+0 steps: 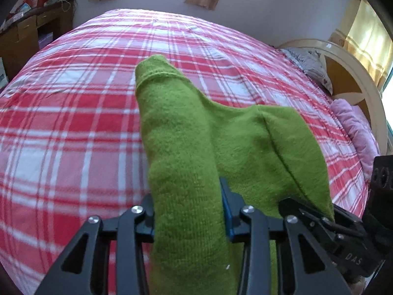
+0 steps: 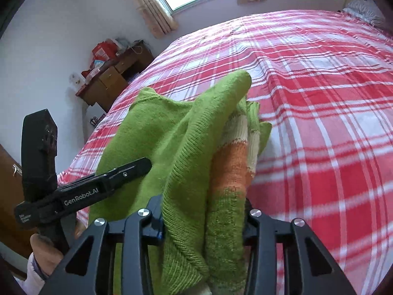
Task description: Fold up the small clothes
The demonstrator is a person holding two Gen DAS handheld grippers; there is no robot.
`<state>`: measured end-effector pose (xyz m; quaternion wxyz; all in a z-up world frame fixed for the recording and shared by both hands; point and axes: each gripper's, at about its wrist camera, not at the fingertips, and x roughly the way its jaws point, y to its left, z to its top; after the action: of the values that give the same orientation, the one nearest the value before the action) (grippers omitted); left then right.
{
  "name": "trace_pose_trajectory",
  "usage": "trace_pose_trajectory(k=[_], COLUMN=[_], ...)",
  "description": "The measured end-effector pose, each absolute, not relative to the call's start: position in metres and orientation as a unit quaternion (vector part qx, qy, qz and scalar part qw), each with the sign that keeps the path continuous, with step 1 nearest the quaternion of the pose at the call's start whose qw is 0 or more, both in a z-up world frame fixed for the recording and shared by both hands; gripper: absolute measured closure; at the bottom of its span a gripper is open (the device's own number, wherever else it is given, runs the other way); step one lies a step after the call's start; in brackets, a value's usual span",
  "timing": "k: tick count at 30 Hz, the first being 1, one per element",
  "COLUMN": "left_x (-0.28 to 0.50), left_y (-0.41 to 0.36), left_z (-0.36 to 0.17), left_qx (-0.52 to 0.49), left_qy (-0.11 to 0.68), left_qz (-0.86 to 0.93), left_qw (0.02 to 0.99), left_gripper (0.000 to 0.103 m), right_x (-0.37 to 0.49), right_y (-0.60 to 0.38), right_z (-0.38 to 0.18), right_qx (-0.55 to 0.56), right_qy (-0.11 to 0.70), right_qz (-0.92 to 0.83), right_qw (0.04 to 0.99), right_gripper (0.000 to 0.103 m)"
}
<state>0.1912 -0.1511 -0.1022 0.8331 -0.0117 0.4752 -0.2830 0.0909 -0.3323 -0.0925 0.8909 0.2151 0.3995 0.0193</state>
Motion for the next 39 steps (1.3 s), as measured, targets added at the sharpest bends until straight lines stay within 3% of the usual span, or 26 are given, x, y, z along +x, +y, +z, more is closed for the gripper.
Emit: trace_pose_trajectory(k=[17,39], left_x=[0.148,0.164], left_y=[-0.118,-0.012], left_z=[-0.089,-0.071], left_qx=[0.051,0.006], left_qy=[0.454,0.426], left_qz=[-0.23,-0.125], left_qw=[0.86,0.896], left_gripper=[0.064,0.064], right_x=[0.058,0.112], right_y=[-0.278,-0.172], right_z=[-0.085,-0.059], right_qx=[0.224,0.185], right_qy=[0.392,0.381], right_qz=[0.045,0.139], right_qw=[0.891,0.895], right_gripper=[0.063,0.063])
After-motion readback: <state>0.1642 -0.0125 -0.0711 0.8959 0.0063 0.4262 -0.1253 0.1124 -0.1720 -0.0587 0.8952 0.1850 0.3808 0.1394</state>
